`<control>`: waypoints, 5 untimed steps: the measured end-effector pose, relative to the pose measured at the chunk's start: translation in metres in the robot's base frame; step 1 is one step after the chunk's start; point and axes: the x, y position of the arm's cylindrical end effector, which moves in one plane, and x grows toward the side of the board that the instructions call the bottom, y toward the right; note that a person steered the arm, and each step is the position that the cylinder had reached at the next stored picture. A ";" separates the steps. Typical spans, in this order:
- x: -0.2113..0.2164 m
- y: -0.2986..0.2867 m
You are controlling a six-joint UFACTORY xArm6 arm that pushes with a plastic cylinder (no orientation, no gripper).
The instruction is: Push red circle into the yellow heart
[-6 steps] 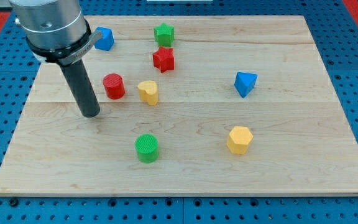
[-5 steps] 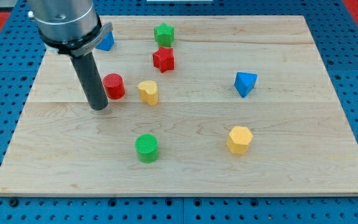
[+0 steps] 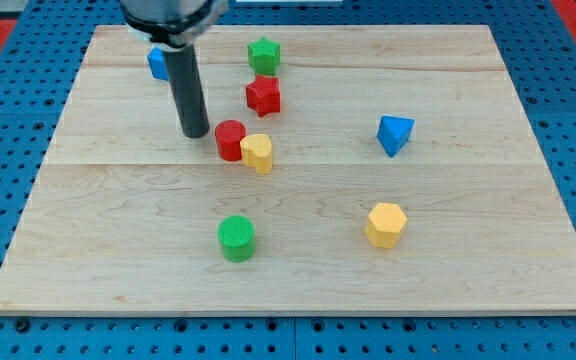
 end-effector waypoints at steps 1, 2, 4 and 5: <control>-0.028 -0.011; -0.066 0.019; -0.158 0.013; -0.163 0.049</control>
